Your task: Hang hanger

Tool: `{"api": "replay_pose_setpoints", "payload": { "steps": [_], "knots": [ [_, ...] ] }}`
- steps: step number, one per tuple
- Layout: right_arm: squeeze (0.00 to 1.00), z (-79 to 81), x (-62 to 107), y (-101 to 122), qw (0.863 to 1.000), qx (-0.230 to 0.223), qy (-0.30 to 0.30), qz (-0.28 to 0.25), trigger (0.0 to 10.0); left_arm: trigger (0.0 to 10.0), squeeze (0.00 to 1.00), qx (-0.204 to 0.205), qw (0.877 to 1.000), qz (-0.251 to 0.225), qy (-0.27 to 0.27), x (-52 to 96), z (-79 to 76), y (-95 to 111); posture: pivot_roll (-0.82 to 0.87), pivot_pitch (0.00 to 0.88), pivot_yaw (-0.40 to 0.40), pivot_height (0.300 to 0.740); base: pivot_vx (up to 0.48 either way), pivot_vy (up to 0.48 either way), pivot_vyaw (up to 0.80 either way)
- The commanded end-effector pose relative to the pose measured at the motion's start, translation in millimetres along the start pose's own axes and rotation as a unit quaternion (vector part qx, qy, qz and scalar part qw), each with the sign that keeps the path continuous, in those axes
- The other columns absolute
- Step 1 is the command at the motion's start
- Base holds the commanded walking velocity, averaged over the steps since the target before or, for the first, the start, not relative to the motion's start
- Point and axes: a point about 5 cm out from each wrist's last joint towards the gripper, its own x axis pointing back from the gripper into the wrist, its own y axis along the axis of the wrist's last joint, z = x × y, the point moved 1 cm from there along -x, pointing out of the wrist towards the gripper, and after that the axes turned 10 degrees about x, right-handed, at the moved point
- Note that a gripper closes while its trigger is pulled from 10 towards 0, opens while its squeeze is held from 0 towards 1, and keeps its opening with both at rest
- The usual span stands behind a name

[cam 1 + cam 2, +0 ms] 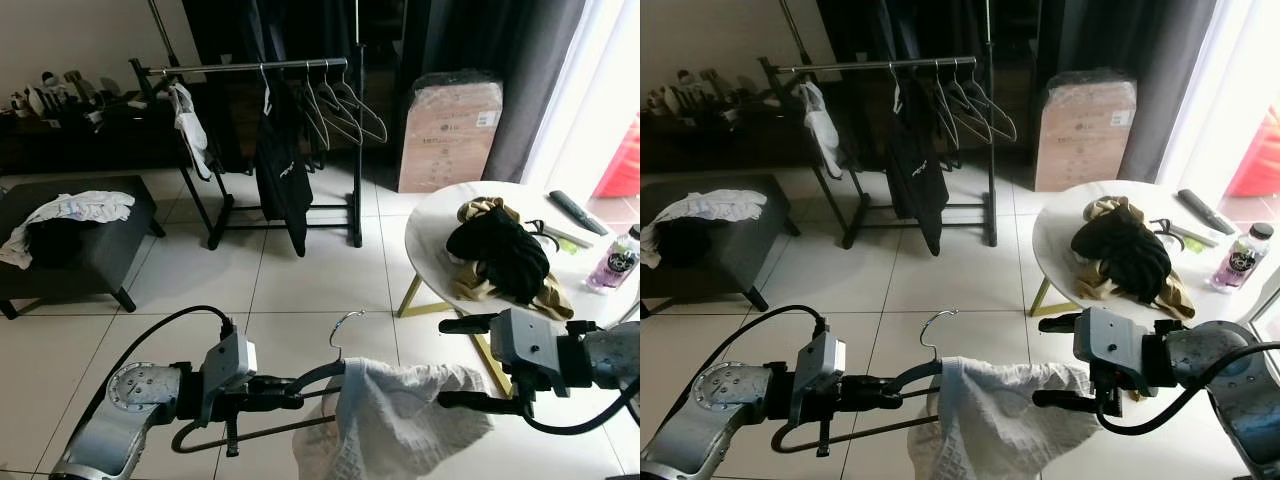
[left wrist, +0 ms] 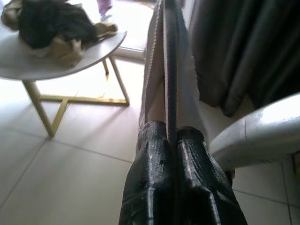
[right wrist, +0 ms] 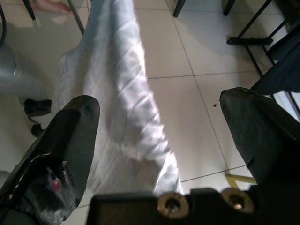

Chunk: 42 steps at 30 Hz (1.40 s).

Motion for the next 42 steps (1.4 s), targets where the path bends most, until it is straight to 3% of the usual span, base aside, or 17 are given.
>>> {"api": "replay_pose_setpoints", "payload": {
  "steps": [1, 2, 8, 9, 10, 11, 16, 19, 24, 29, 42],
  "knots": [
    [0.69, 4.7, -5.7, -2, 1.000, -0.019, 0.000, -0.009, 10.0, 10.0, 0.00, -0.025, 0.999, 0.008, -0.034, -1.4, 0.0, 6, -0.13, 0.031, 0.053, 0.740, 0.000, 0.000, 0.00],
    [1.00, 4.7, -6.4, -2, 1.000, -0.020, 0.000, -0.011, 10.0, 10.0, 0.00, -0.025, 0.999, 0.012, -0.039, -2.0, 0.2, 6, -0.13, 0.033, 0.053, 0.740, 0.000, 0.000, 0.00],
    [1.00, 3.1, -7.1, -3, 0.999, 0.011, 0.031, 0.015, 10.0, 10.0, 0.00, -0.038, 0.995, 0.048, -0.076, -2.7, 2.6, -1, -0.14, 0.074, 0.040, 0.740, 0.000, 0.000, 0.00],
    [0.87, 3.9, -7.3, -4, 0.999, 0.016, 0.037, 0.019, 10.0, 10.0, 0.00, -0.040, 0.995, 0.048, -0.078, -2.7, 2.8, -1, -0.14, 0.074, 0.040, 0.740, 0.000, 0.000, 0.00],
    [0.11, 4.2, -7.7, -4, 0.999, 0.018, 0.045, 0.021, 10.0, 10.0, 0.00, -0.040, 0.995, 0.046, -0.081, -3.1, 3.1, 0, -0.15, 0.091, 0.033, 0.740, 0.000, 0.000, 0.00],
    [0.00, 3.6, -8.8, -1, 0.998, 0.021, 0.060, 0.020, 10.0, 10.0, 0.00, -0.042, 0.995, 0.043, -0.083, -4.9, 4.0, 2, -0.14, 0.110, 0.022, 0.740, 0.000, 0.000, 0.00],
    [0.00, 5.5, -15.2, -4, 0.991, 0.044, 0.110, 0.058, 10.0, 10.0, 0.00, -0.056, 0.994, 0.041, -0.081, -9.9, 8.3, 8, -0.15, 0.142, 0.006, 0.740, 0.000, 0.000, 0.00],
    [0.00, 13.3, -21.7, -2, 0.988, 0.049, 0.138, 0.044, 10.0, 10.0, 0.00, -0.064, 0.993, 0.045, -0.088, -11.3, 6.4, 8, -0.14, 0.160, -0.005, 0.740, 0.000, 0.000, 0.00],
    [0.00, 2.1, -31.3, -4, 0.992, 0.058, 0.102, 0.053, 10.0, 10.0, 0.00, -0.076, 0.993, 0.042, -0.085, -12.9, 7.3, 13, -0.14, 0.166, 0.000, 0.740, 0.000, 0.000, 0.00],
    [0.00, 2.3, -33.5, -5, 0.992, 0.065, 0.098, 0.055, 10.0, 10.0, 0.00, -0.080, 0.991, 0.048, -0.097, -11.9, 4.6, 12, -0.14, 0.165, 0.002, 0.740, 0.000, 0.000, 0.00],
    [0.00, 23.5, -37.8, -9, 0.989, 0.012, 0.143, 0.033, 10.0, 10.0, 0.00, -0.093, 0.989, 0.064, -0.098, -16.1, 4.7, 9, -0.14, 0.163, 0.009, 0.740, 0.000, 0.000, 0.00]
  ]
}}
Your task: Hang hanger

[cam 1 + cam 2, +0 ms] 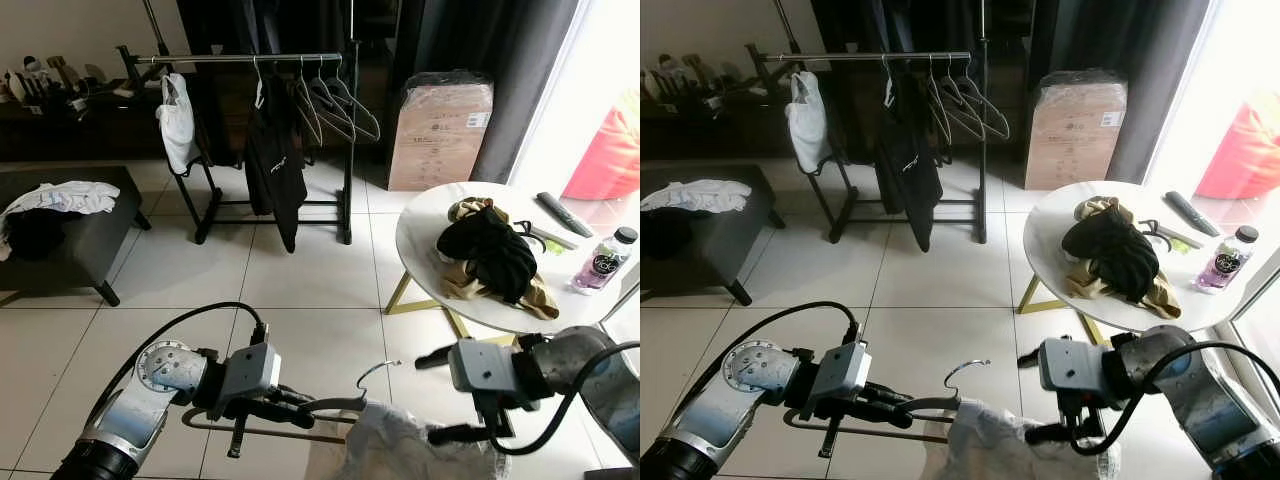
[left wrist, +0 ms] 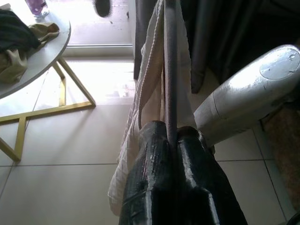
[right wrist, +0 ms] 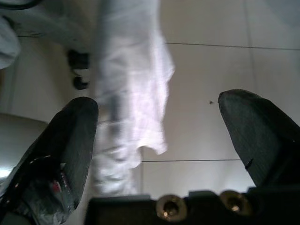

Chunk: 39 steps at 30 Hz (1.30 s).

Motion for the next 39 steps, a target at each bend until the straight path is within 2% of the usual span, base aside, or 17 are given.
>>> {"api": "replay_pose_setpoints", "payload": {
  "steps": [1, 3, 8, 12, 19, 22, 27, 28, 31, 32, 39],
  "knots": [
    [0.00, 2.5, -2.9, 7, 1.000, -0.010, 0.003, -0.024, 10.0, 10.0, 0.00, -0.017, 1.000, 0.004, -0.002, 0.0, 1.1, 3, -0.14, 0.165, 0.012, 0.740, 0.000, 0.000, 0.00],
    [0.00, 1.2, -6.1, 15, 0.998, -0.024, -0.001, -0.055, 10.0, 10.0, 0.00, -0.017, 1.000, 0.006, -0.001, -0.1, 0.5, 3, -0.14, 0.169, 0.013, 0.740, 0.000, 0.000, 0.00],
    [0.00, 1.1, -8.8, 19, 0.997, -0.031, 0.000, -0.071, 10.0, 10.0, 0.00, -0.018, 1.000, 0.006, 0.000, 0.5, 1.4, 3, -0.13, 0.173, 0.013, 0.740, 0.000, 0.000, 0.00],
    [0.00, 0.7, -13.8, 20, 0.993, -0.062, -0.006, -0.097, 10.0, 10.0, 0.00, -0.020, 1.000, 0.007, 0.003, 1.3, 2.1, 4, -0.12, 0.172, 0.016, 0.740, 0.000, 0.000, 0.00],
    [0.00, -0.3, -23.6, 14, 0.993, -0.077, -0.019, -0.082, 10.0, 10.0, 0.00, -0.023, 1.000, 0.006, 0.006, 1.3, 4.4, 5, -0.12, 0.167, 0.017, 0.740, 0.000, 0.000, 0.00],
    [0.00, -6.5, -32.8, 10, 0.989, -0.104, -0.051, -0.091, 10.0, 10.0, 0.00, -0.025, 1.000, 0.003, 0.008, 0.1, 5.1, 6, -0.12, 0.164, 0.019, 0.740, 0.000, 0.000, 0.00],
    [0.00, -3.8, -36.5, 4, 0.989, -0.112, -0.047, -0.081, 10.0, 10.0, 0.00, -0.026, 1.000, 0.002, 0.010, 0.4, 5.6, 7, -0.11, 0.154, 0.020, 0.740, 0.000, 0.000, 0.00],
    [0.00, -3.8, -36.8, 2, 0.988, -0.119, -0.049, -0.082, 4.7, 10.0, 0.00, -0.027, 1.000, 0.002, 0.011, 0.7, 5.8, 7, -0.11, 0.154, 0.020, 0.740, 0.000, 0.000, 0.00],
    [0.00, -4.1, -36.7, 2, 0.988, -0.123, -0.051, -0.084, 4.7, 10.0, 0.00, -0.027, 1.000, 0.002, 0.011, 0.9, 5.8, 7, -0.11, 0.154, 0.020, 0.740, 0.000, 0.000, 0.00],
    [0.00, -4.1, -34.9, -2, 0.987, -0.131, -0.051, -0.080, 0.0, 10.0, 0.00, -0.027, 1.000, 0.004, 0.011, 1.0, 5.0, 6, -0.12, 0.143, 0.021, 0.740, 0.000, 0.000, 0.00],
    [0.00, -2.3, -35.0, -8, 0.985, -0.146, -0.052, -0.082, 0.0, 10.0, 0.00, -0.030, 0.999, 0.004, 0.013, -0.4, 5.8, 5, -0.11, 0.125, 0.020, 0.740, 0.000, 0.000, 0.00]
  ]
}}
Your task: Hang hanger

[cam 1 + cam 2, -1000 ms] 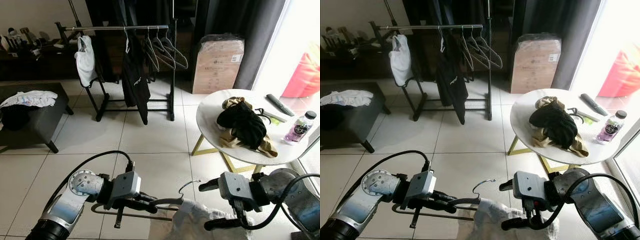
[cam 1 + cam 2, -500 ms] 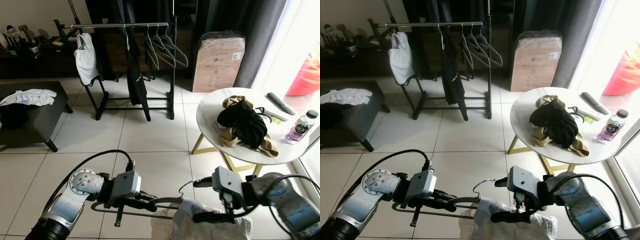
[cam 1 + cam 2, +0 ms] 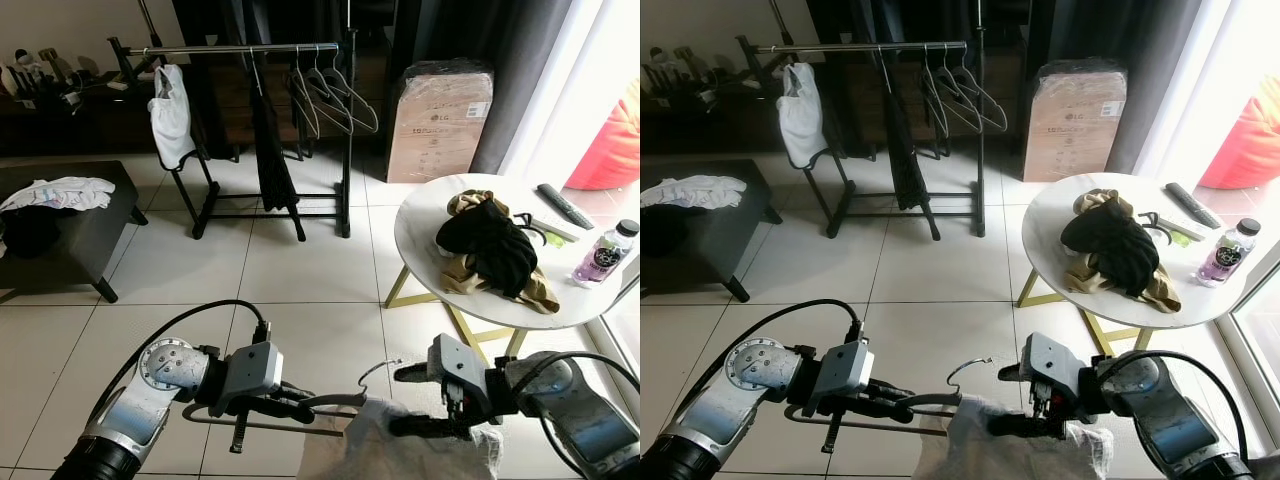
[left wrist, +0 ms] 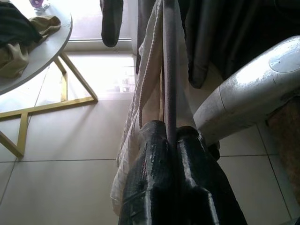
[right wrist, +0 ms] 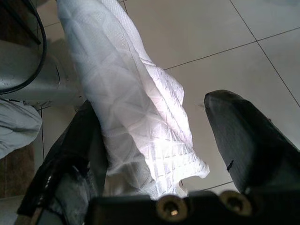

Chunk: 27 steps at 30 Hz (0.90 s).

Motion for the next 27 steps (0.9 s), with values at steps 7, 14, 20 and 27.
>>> {"api": "replay_pose_setpoints", "payload": {
  "steps": [7, 14, 20, 27],
  "knots": [
    [0.00, 1.8, -2.6, 4.2, 0.999, -0.013, 0.005, -0.029, 0.0, 10.0, 0.00, -0.022, 1.000, -0.007, 0.003, -1.1, 3.1, 6.5, -0.11, 0.121, 0.018, 0.740, 0.000, 0.000, 0.00],
    [0.00, 6.2, -3.1, 5.6, 0.999, -0.018, 0.024, -0.036, 0.0, 10.0, 0.00, -0.023, 1.000, -0.008, 0.007, -2.0, 4.1, 6.6, -0.11, 0.132, 0.016, 0.740, 0.000, 0.000, 0.00],
    [0.00, 8.4, -4.9, 7.4, 0.998, -0.026, 0.030, -0.046, 0.0, 10.0, 0.00, -0.028, 0.999, -0.008, 0.015, -2.6, 5.6, 6.9, -0.11, 0.140, 0.016, 0.740, 0.000, 0.000, 0.00],
    [0.00, 9.4, -5.5, 6.2, 0.999, -0.022, 0.031, -0.038, 10.0, 10.0, 0.00, -0.030, 0.999, -0.012, 0.019, -3.1, 7.8, 9.0, -0.12, 0.152, 0.014, 0.740, 0.000, 0.000, 0.00]
  ]
}}
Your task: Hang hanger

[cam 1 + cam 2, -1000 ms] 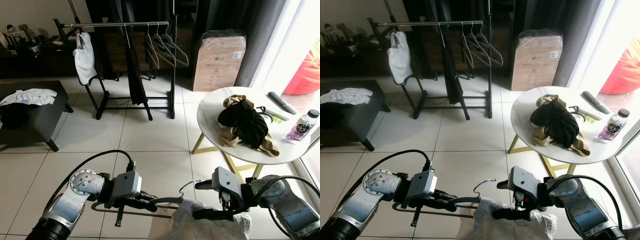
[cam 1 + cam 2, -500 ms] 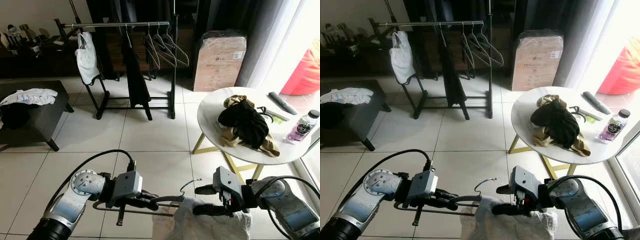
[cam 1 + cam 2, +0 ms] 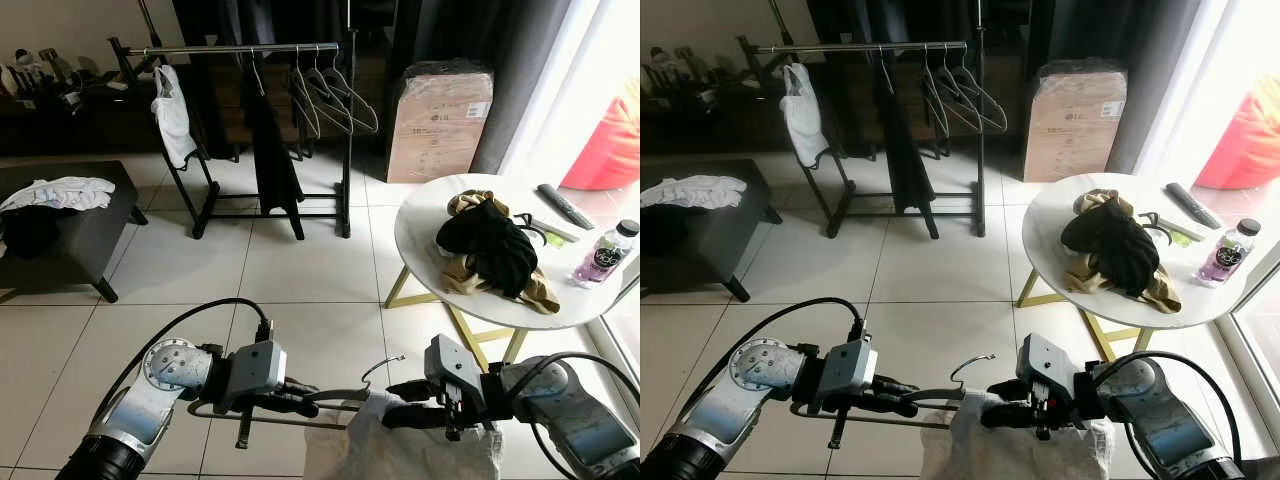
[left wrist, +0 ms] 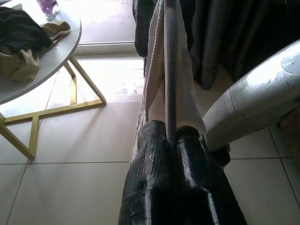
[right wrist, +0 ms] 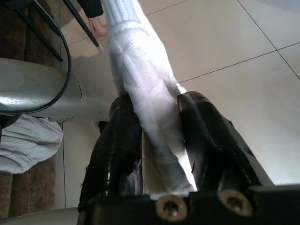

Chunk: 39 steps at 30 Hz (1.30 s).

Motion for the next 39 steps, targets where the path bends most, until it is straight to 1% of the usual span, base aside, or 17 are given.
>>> {"api": "replay_pose_setpoints", "payload": {
  "steps": [1, 8, 9, 10, 11, 17, 18, 19, 20, 26, 27, 28, 29, 30, 31, 34, 39],
  "knots": [
    [0.00, 3.0, 0.6, 2, 1.000, 0.007, 0.007, -0.002, 10.0, 10.0, 0.00, -0.018, 1.000, -0.005, 0.003, 0.1, 4.2, 7, -0.12, 0.152, 0.014, 0.740, 0.000, 0.000, 0.00],
    [0.00, 6.1, -1.1, 7, 1.000, 0.005, 0.026, -0.015, 10.0, 10.0, 0.00, -0.022, 1.000, -0.010, 0.007, -1.2, 5.5, 9, -0.12, 0.159, 0.012, 0.740, 0.000, 0.000, 0.00],
    [0.92, 6.5, -1.7, 6, 1.000, 0.007, 0.028, -0.010, 10.0, 10.0, 0.00, -0.022, 1.000, -0.010, 0.008, -1.1, 5.8, 9, -0.12, 0.159, 0.012, 0.740, 0.000, 0.000, 0.00],
    [0.92, 6.5, -1.7, 6, 1.000, 0.007, 0.028, -0.010, 10.0, 10.0, 0.00, -0.022, 1.000, -0.010, 0.008, -1.1, 5.8, 9, -0.12, 0.159, 0.012, 0.740, 0.000, 0.000, 0.00],
    [1.00, 6.0, -2.5, 5, 1.000, 0.003, 0.027, -0.009, 10.0, 10.0, 0.00, -0.022, 1.000, -0.011, 0.008, -1.1, 5.9, 9, -0.12, 0.160, 0.012, 0.740, 0.000, 0.000, 0.00],
    [1.00, 8.9, -6.9, 6, 0.999, 0.000, 0.036, -0.017, 10.0, 10.0, 0.00, -0.023, 1.000, -0.012, 0.008, -1.3, 6.1, 9, -0.12, 0.158, 0.012, 0.740, 0.000, 0.000, 0.00],
    [0.72, 9.0, -8.3, 5, 0.999, 0.000, 0.036, -0.016, 10.0, 10.0, 0.00, -0.023, 1.000, -0.012, 0.008, -1.4, 6.0, 10, -0.11, 0.158, 0.012, 0.740, 0.000, 0.000, 0.00],
    [0.72, 9.0, -8.3, 5, 0.999, 0.000, 0.036, -0.016, 10.0, 10.0, 0.00, -0.023, 1.000, -0.012, 0.008, -1.4, 6.0, 10, -0.11, 0.158, 0.012, 0.740, 0.000, 0.000, 0.00],
    [0.00, 8.5, -10.1, 4, 0.999, -0.001, 0.034, -0.015, 10.0, 10.0, 0.00, -0.024, 1.000, -0.012, 0.008, -1.4, 5.9, 10, -0.11, 0.157, 0.013, 0.740, 0.000, 0.000, 0.00],
    [0.00, 4.8, -17.3, 2, 0.999, -0.011, 0.027, -0.017, 10.0, 10.0, 0.00, -0.025, 1.000, -0.012, 0.006, -1.5, 5.1, 10, -0.11, 0.151, 0.014, 0.740, 0.000, 0.000, 0.00],
    [0.00, 4.0, -18.4, 1, 0.999, -0.014, 0.026, -0.017, 4.8, 10.0, 0.00, -0.025, 1.000, -0.012, 0.005, -1.7, 5.0, 10, -0.11, 0.148, 0.014, 0.740, 0.000, 0.000, 0.00],
    [0.00, 3.8, -18.9, 1, 0.999, -0.014, 0.026, -0.017, 4.8, 10.0, 0.00, -0.025, 1.000, -0.012, 0.005, -1.8, 4.9, 10, -0.11, 0.148, 0.014, 0.740, 0.000, 0.000, 0.00],
    [0.00, 3.0, -20.0, 0, 0.999, -0.016, 0.023, -0.016, 2.4, 10.0, 0.00, -0.026, 1.000, -0.012, 0.005, -1.8, 4.9, 10, -0.11, 0.148, 0.014, 0.740, 0.000, 0.000, 0.00],
    [0.00, 2.0, -21.1, -1, 1.000, -0.019, 0.019, -0.015, 1.5, 10.0, 0.00, -0.026, 1.000, -0.012, 0.005, -2.0, 4.8, 10, -0.11, 0.147, 0.014, 0.740, 0.000, 0.000, 0.00],
    [0.00, 0.9, -22.5, -2, 0.999, -0.024, 0.016, -0.014, 0.0, 10.0, 0.00, -0.026, 1.000, -0.012, 0.005, -2.3, 4.5, 10, -0.11, 0.146, 0.014, 0.740, 0.000, 0.000, 0.00],
    [0.00, -0.1, -22.9, -4, 0.999, -0.028, 0.016, -0.013, 0.0, 10.0, 0.00, -0.026, 1.000, -0.013, 0.005, -2.1, 4.4, 10, -0.10, 0.144, 0.015, 0.740, 0.000, 0.000, 0.00],
    [0.00, -1.7, -18.9, -6, 0.999, -0.031, 0.015, -0.012, 0.0, 10.0, 0.00, -0.026, 1.000, -0.010, 0.006, -1.0, 4.6, 10, -0.11, 0.147, 0.013, 0.740, 0.000, 0.000, 0.00]
  ]
}}
